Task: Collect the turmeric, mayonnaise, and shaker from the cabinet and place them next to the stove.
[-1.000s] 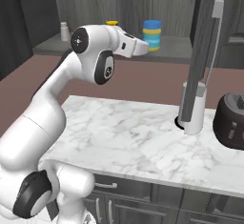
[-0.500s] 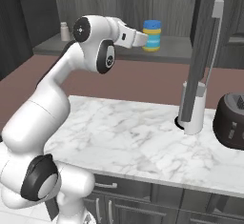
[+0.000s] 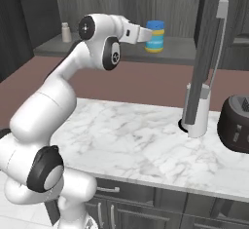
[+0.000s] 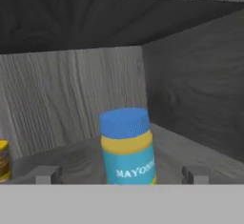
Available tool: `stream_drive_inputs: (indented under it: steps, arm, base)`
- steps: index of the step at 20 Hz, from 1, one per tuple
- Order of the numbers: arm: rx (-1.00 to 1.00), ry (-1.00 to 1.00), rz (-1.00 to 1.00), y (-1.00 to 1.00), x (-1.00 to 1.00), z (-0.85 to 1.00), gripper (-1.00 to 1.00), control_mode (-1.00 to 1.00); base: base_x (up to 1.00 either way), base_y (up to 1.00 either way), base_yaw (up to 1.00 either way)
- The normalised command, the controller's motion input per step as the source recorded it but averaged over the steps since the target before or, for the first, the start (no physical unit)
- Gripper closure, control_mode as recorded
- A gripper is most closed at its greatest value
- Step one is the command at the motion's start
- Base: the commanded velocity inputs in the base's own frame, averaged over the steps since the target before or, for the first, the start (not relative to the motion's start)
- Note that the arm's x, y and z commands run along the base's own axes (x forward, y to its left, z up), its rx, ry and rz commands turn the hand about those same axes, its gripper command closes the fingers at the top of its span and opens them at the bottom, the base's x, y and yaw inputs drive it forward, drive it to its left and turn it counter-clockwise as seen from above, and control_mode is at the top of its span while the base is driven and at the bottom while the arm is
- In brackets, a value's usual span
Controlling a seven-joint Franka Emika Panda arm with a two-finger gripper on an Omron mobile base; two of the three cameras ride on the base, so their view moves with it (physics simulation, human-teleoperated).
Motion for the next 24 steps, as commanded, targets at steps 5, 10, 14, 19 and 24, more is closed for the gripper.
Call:
stream_drive_inputs:
  steps: [5, 10, 14, 19, 24]
  arm:
    - [-0.11, 0.00, 0.00, 0.00, 0.30, 0.00, -1.00, -1.00]
    - [-0.03, 0.00, 0.00, -0.01, 0.11, -0.02, -1.00, -1.00]
    - [0.00, 0.00, 0.00, -0.18, 0.00, 0.00, -1.00, -1.00]
    - [0.00, 0.00, 0.00, -0.19, 0.04, 0.00, -1.00, -1.00]
    - [0.00, 0.00, 0.00, -0.08, 0.13, 0.00, -1.00, -1.00]
  base:
    - [0.00, 0.00, 0.00]
    - [0.00, 0.00, 0.00]
    - [0.00, 0.00, 0.00]
    - [0.00, 0.00, 0.00]
    - [0.00, 0.00, 0.00]
